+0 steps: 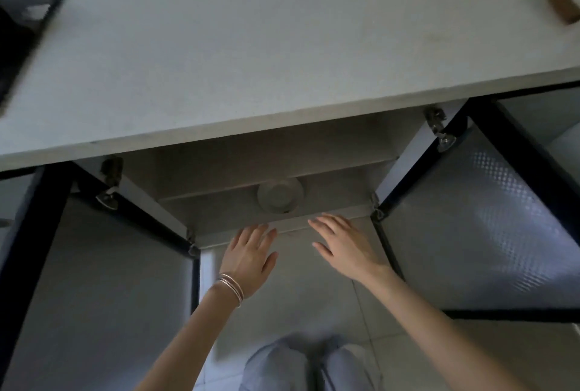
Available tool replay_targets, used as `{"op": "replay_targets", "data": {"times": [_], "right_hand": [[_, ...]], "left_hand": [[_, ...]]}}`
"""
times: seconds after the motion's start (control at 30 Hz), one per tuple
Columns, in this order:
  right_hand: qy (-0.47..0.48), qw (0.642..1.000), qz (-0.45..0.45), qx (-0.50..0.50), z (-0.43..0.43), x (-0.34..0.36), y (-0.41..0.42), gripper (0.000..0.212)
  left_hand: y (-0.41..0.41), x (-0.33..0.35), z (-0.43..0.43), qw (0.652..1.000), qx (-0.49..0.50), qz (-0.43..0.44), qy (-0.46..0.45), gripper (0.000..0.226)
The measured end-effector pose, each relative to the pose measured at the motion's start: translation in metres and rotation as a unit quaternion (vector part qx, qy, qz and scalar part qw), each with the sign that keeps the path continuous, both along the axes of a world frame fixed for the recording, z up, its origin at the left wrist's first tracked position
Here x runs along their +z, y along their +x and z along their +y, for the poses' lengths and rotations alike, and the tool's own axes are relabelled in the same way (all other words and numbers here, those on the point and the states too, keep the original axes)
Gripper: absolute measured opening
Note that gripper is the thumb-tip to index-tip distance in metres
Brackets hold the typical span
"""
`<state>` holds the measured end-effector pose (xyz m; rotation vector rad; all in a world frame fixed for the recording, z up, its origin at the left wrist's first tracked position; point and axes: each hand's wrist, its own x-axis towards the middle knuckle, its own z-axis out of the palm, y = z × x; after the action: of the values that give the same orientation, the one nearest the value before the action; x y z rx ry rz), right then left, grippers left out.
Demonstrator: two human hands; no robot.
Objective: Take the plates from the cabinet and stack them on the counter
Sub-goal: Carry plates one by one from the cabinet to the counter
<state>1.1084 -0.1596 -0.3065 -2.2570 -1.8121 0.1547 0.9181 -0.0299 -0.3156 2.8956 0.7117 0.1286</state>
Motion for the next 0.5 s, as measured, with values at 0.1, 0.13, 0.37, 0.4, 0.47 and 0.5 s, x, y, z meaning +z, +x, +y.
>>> {"op": "replay_targets", "data": {"times": [0.1,0.13,0.37,0.4,0.47,0.5], "right_hand": [[0.009,1.000,-0.019,0.009,0.018,-0.078,0.020,0.038],[0.007,1.000,-0.024,0.012,0.024,-0.105,0.027,0.041],[0.038,0.999,-0.012,0.010,0.066,-0.296,0.072,0.046],[0.041,0.999,-0.010,0.009,0.073,-0.318,0.077,0.046],[0.053,0.998,-0.019,0.007,0.085,-0.359,0.087,0.043],[0.064,0.998,-0.021,0.004,0.092,-0.376,0.091,0.041]], "left_hand": [[0.016,-0.083,0.018,1.000,0.007,-0.005,0.019,0.046],[0.022,-0.111,0.025,1.000,0.006,-0.007,0.022,0.046],[0.069,-0.293,0.072,0.999,0.014,-0.027,0.039,0.046],[0.075,-0.317,0.079,0.999,0.016,-0.023,0.040,0.047],[0.086,-0.357,0.091,0.999,0.021,-0.014,0.036,0.047],[0.090,-0.374,0.097,0.999,0.024,-0.008,0.036,0.048]]}}
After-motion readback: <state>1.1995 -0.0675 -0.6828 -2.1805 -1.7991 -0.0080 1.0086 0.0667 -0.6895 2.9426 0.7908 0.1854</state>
